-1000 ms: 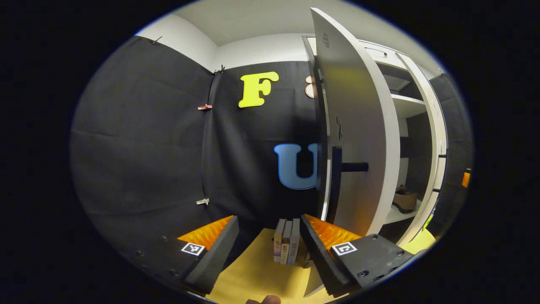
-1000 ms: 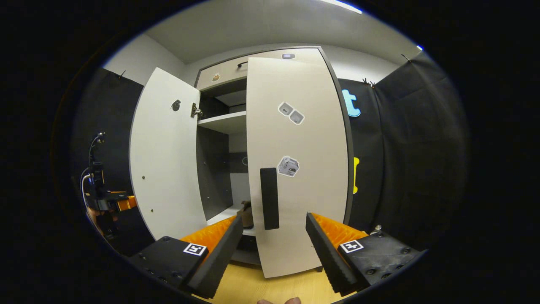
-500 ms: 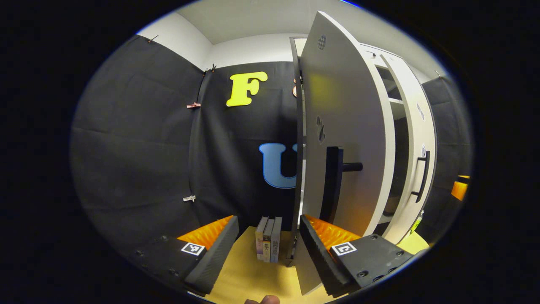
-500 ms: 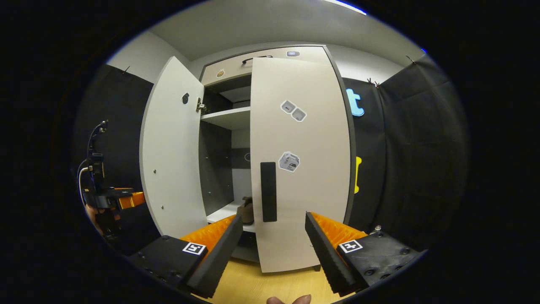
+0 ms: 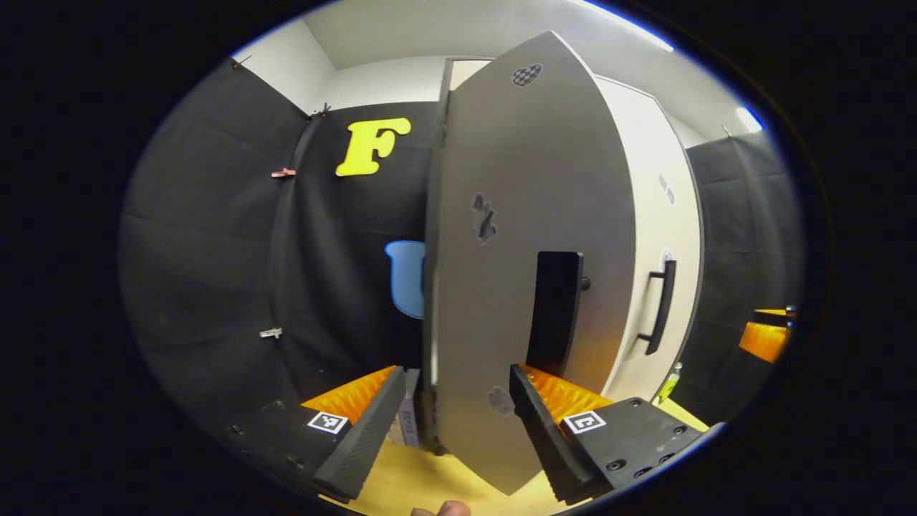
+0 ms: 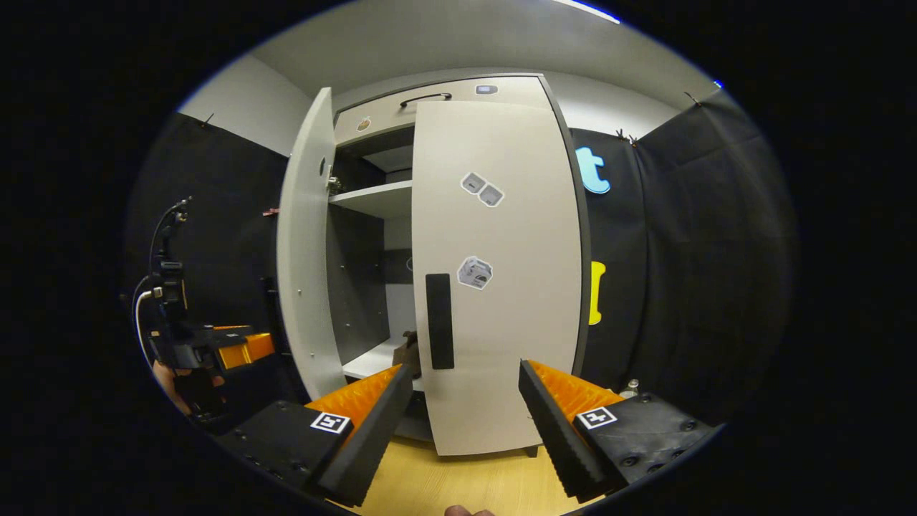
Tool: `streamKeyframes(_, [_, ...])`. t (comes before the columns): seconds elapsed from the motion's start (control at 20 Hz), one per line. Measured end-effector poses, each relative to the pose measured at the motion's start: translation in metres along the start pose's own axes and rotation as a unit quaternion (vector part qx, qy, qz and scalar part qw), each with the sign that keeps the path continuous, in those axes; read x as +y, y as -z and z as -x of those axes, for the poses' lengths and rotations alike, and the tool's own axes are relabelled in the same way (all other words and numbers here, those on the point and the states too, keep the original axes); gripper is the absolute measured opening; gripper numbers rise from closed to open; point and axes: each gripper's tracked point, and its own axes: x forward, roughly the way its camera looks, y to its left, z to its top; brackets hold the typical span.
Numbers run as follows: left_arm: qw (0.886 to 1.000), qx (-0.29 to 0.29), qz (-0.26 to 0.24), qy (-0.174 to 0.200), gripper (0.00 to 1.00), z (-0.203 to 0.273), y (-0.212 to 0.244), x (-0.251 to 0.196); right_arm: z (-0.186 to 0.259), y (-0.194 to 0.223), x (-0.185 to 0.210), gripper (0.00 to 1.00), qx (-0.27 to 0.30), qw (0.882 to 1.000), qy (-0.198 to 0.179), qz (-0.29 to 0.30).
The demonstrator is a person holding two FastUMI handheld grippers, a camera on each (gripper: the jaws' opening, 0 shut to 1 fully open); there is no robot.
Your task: Grab one shoe with the right hand and put it into the shoe cabinet, grab the other shoe with the left hand and put it into the shoe cabinet; then close the right door with the right hand and the left door with the left hand.
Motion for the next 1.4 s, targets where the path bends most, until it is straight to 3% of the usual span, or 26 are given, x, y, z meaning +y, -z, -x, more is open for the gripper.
streamKeyframes(0.25, [0.999,-0.001,0.007,0.042,0.97,0.005,-0.006,-0.056,-0.002,-0.013,-0.010,0.99,-0.007,1.000,0.018,0.009])
streamKeyframes(0.5, [0.998,0.008,-0.013,0.059,0.95,0.019,-0.003,-0.085,-0.002,-0.015,-0.019,0.99,-0.009,0.999,0.035,0.002])
streamKeyframes(0.95, [0.998,0.024,-0.001,0.059,0.95,0.042,0.003,-0.088,-0.002,-0.013,-0.029,0.99,-0.005,0.998,0.067,0.015])
streamKeyframes(1.4, [0.999,0.015,-0.006,0.034,0.95,0.055,-0.001,-0.071,-0.003,-0.013,-0.019,0.99,-0.006,0.997,0.066,0.030])
